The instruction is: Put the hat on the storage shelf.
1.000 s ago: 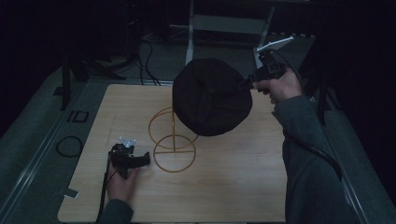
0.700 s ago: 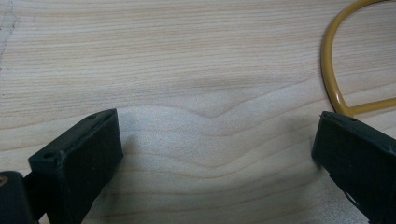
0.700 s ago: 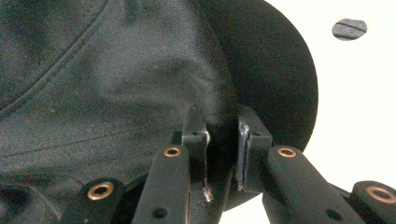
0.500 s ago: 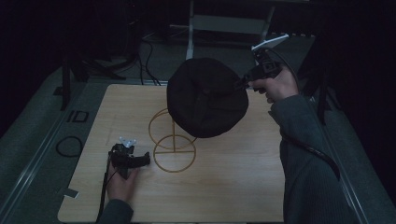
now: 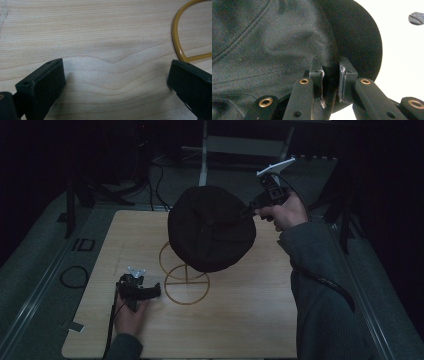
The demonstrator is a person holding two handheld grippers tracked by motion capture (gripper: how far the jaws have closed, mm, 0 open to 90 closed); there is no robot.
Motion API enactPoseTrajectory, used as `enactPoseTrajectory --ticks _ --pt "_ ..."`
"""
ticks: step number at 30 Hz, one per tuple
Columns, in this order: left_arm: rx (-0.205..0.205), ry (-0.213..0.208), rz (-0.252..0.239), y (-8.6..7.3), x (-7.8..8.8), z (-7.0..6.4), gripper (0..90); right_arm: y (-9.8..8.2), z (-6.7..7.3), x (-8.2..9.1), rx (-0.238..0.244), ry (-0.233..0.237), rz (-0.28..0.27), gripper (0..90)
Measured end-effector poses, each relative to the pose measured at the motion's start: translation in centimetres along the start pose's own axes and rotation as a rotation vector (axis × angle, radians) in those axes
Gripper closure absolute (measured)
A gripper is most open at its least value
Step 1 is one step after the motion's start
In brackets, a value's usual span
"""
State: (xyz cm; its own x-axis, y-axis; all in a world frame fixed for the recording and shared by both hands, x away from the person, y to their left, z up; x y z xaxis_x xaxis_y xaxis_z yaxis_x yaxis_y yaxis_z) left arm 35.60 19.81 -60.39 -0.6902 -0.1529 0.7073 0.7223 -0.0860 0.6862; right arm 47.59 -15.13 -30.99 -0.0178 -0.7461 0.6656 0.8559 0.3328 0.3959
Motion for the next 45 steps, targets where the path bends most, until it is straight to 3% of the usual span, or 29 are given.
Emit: enactPoseTrajectory --ticks 21,32,45 --pt "-0.004 0.001 0.0 0.0 0.0 0.0 1.2 0.6 1.6 -3.8 0.033 0.024 0.051 76.6" --pt "-0.004 0.001 0.0 0.0 0.0 0.0 1.2 0.7 2.5 -5.4 0.058 -0.001 0.083 75.5" --pt "-0.004 0.0 0.001 0.0 0.0 0.0 1.2 0.5 2.5 -7.2 0.07 -0.024 0.117 75.5"
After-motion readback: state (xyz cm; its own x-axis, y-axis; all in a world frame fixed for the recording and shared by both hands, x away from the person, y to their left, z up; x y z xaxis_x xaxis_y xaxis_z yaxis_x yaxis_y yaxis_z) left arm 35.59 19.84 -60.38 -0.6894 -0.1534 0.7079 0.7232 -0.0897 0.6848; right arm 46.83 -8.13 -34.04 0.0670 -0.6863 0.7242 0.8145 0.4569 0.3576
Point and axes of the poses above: each handheld gripper's, and its own axes: x roughly backward along the jaws, y roughly out of its top, z roughly to its left, the point moved 5 cm from there along -x, roughly forward along the jaws, and after that the axes turned 14 degrees about y, right-handed, at the moved point
